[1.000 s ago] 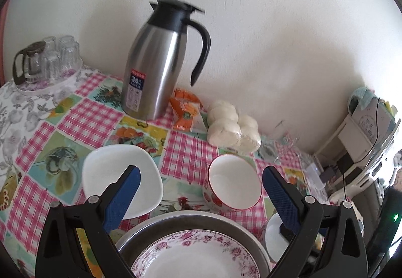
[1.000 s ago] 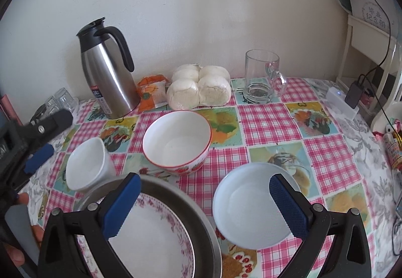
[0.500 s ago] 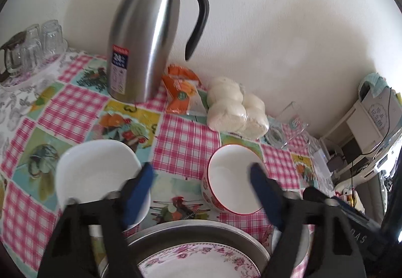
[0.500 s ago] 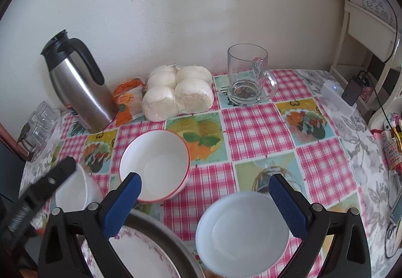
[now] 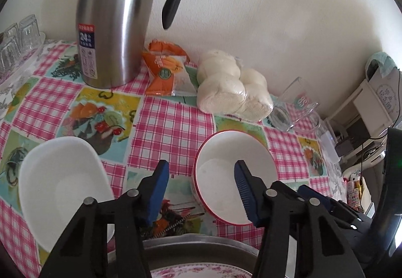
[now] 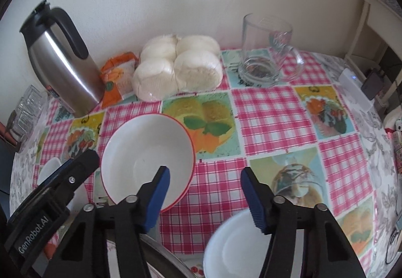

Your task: Organize plates and bowls

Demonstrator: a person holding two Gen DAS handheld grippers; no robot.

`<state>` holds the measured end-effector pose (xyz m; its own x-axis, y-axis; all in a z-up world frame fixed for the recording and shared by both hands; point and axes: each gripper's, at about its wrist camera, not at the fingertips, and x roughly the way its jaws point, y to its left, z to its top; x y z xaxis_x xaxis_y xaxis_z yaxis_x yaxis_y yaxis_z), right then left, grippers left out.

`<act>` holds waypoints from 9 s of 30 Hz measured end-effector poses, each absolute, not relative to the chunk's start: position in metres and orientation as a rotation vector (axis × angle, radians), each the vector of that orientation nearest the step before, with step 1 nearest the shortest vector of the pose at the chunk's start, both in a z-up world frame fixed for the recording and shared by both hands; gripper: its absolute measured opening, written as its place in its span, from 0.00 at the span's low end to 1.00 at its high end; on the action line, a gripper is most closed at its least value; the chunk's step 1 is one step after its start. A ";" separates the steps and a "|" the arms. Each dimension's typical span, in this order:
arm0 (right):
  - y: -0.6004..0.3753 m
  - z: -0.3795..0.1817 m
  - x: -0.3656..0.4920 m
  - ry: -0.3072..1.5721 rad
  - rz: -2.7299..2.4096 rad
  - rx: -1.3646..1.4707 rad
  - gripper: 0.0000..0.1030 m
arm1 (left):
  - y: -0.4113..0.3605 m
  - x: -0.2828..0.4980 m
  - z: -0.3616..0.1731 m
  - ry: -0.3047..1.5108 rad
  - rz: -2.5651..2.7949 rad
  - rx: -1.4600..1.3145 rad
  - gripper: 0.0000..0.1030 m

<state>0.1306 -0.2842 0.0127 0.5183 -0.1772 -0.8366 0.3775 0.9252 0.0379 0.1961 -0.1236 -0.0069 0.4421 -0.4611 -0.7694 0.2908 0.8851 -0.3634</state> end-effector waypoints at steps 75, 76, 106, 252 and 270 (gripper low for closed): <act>-0.252 0.084 0.007 0.675 -0.242 0.453 0.14 | -0.093 0.085 0.085 0.854 -0.618 -0.120 0.15; -0.251 0.084 0.001 0.667 -0.237 0.464 0.14 | -0.090 0.080 0.086 0.854 -0.618 -0.120 0.15; -0.191 0.057 -0.033 0.750 -0.133 0.431 0.14 | -0.025 0.044 0.049 0.957 -0.484 -0.188 0.15; -0.134 0.031 -0.001 0.764 -0.147 0.221 1.00 | 0.103 0.068 0.016 0.952 0.169 -0.367 0.93; -0.094 0.020 0.018 0.777 -0.104 0.147 1.00 | 0.115 0.089 0.010 0.977 0.116 -0.416 0.94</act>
<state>0.0184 -0.0943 0.0201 0.7085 -0.0394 -0.7047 0.1480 0.9845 0.0938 0.0891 0.1147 0.0104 0.5603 -0.0896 -0.8235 -0.2794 0.9154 -0.2898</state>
